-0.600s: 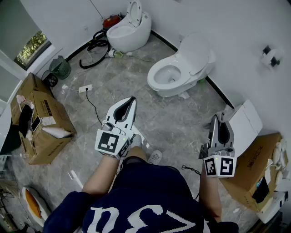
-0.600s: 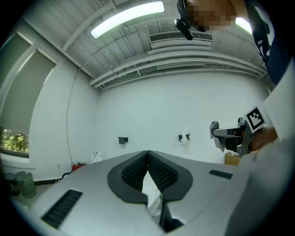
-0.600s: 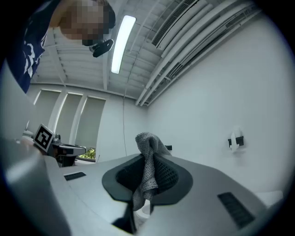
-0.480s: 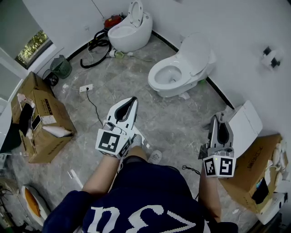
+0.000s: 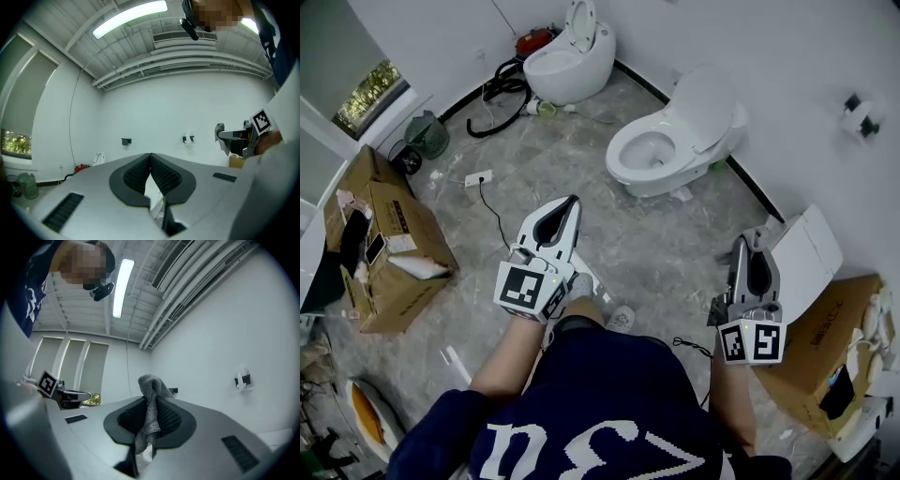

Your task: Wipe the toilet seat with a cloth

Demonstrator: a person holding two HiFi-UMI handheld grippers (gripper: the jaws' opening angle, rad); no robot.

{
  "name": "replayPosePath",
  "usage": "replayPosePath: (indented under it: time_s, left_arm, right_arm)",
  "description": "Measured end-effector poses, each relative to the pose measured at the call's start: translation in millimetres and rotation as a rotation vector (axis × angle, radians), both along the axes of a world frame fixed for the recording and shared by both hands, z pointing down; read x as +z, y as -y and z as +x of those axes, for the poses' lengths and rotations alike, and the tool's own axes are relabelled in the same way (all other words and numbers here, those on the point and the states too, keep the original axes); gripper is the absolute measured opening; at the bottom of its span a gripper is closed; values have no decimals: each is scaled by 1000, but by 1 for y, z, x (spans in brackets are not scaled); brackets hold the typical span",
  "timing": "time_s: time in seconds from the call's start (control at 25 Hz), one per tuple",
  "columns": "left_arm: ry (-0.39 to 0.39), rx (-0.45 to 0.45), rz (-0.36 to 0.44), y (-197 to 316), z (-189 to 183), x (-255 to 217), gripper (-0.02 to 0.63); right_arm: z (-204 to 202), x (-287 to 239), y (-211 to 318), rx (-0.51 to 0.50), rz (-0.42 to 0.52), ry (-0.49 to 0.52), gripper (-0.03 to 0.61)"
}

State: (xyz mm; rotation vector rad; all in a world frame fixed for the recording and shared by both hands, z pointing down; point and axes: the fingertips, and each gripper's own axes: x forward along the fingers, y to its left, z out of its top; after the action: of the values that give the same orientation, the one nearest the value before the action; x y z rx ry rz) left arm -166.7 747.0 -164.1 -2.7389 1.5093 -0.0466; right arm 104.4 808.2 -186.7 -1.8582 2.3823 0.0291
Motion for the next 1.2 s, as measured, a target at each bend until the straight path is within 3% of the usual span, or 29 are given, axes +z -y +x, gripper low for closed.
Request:
replayPosePath:
  time_s: [0.68,1.2]
  left_arm:
    - [2,-6,-32,6,0,12,18]
    - [-7,31,-44,100,18,18,18]
  right_arm:
    - [-1,15,6,-33,-40,25,63]
    - [22,20,86,34,-70,19,63]
